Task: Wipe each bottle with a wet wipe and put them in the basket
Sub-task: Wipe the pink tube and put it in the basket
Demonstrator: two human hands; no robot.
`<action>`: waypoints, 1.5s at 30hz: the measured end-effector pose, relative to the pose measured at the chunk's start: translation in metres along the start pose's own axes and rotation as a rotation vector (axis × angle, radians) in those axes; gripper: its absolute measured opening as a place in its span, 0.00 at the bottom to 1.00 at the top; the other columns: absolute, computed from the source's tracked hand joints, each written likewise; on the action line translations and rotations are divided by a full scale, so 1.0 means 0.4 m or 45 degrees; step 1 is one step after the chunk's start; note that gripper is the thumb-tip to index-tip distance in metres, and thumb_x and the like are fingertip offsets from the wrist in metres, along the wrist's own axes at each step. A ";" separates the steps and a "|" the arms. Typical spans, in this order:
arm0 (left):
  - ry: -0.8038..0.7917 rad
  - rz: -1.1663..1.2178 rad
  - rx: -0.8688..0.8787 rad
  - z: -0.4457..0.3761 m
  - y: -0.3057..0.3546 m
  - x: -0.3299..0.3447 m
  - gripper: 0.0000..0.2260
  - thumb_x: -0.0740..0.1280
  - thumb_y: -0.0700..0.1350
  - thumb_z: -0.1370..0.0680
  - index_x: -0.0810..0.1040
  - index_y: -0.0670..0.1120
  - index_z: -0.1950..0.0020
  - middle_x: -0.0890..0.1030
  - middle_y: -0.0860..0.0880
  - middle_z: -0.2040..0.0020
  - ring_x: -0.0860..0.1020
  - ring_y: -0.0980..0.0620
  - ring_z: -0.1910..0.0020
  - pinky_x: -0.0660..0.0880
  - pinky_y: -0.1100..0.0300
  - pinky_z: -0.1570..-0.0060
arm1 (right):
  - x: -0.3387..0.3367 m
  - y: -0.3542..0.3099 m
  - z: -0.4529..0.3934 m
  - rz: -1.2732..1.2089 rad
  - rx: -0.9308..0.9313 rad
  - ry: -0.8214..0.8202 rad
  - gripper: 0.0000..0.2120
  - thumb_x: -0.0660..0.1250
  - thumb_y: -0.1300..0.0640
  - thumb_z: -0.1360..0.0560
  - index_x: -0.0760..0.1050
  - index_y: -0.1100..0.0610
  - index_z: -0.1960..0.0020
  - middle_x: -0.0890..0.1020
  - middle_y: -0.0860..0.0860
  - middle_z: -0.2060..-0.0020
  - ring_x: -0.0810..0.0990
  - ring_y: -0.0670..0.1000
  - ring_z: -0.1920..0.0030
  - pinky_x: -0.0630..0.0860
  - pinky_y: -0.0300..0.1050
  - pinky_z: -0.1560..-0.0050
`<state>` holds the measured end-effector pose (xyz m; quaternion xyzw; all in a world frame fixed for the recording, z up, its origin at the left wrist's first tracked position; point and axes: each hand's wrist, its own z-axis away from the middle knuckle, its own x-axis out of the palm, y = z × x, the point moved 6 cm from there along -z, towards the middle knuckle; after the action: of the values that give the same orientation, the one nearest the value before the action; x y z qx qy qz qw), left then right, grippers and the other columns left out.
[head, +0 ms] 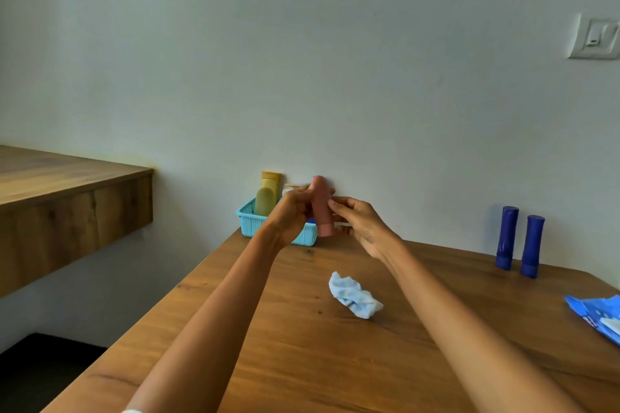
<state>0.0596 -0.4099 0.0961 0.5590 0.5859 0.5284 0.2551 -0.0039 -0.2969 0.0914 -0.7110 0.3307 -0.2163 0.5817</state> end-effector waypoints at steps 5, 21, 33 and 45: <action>-0.006 -0.272 0.093 -0.038 0.043 -0.026 0.13 0.54 0.44 0.17 0.73 0.43 0.37 0.83 0.52 0.46 0.80 0.56 0.46 0.77 0.63 0.50 | 0.015 -0.027 -0.092 0.081 -0.057 -0.048 0.19 0.70 0.53 0.27 0.74 0.57 0.38 0.81 0.55 0.46 0.80 0.52 0.46 0.77 0.45 0.49; 0.325 -0.716 -0.127 -0.221 -0.070 -0.245 0.21 0.53 0.52 0.17 0.70 0.38 0.34 0.74 0.41 0.40 0.72 0.45 0.40 0.68 0.52 0.35 | 0.088 0.131 -0.395 0.717 0.022 0.227 0.07 0.71 0.57 0.28 0.77 0.59 0.53 0.82 0.59 0.51 0.80 0.58 0.50 0.77 0.52 0.46; 0.372 -0.812 -0.273 -0.279 -0.119 -0.276 0.27 0.51 0.55 0.18 0.56 0.38 0.26 0.68 0.39 0.31 0.69 0.43 0.34 0.67 0.50 0.35 | 0.093 0.195 -0.467 0.764 0.251 0.103 0.09 0.68 0.63 0.26 0.69 0.60 0.61 0.78 0.62 0.56 0.77 0.55 0.65 0.78 0.51 0.47; 0.555 -0.789 -0.135 -0.236 -0.074 -0.264 0.21 0.53 0.52 0.17 0.66 0.37 0.34 0.73 0.40 0.41 0.73 0.45 0.42 0.70 0.51 0.40 | 0.085 0.155 -0.414 0.681 0.270 0.119 0.09 0.70 0.64 0.28 0.75 0.64 0.49 0.77 0.61 0.50 0.78 0.58 0.51 0.76 0.49 0.45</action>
<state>-0.0100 -0.5336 0.0680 0.2159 0.7395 0.5623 0.3005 -0.1089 -0.4411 0.0666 -0.5230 0.5085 -0.1212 0.6732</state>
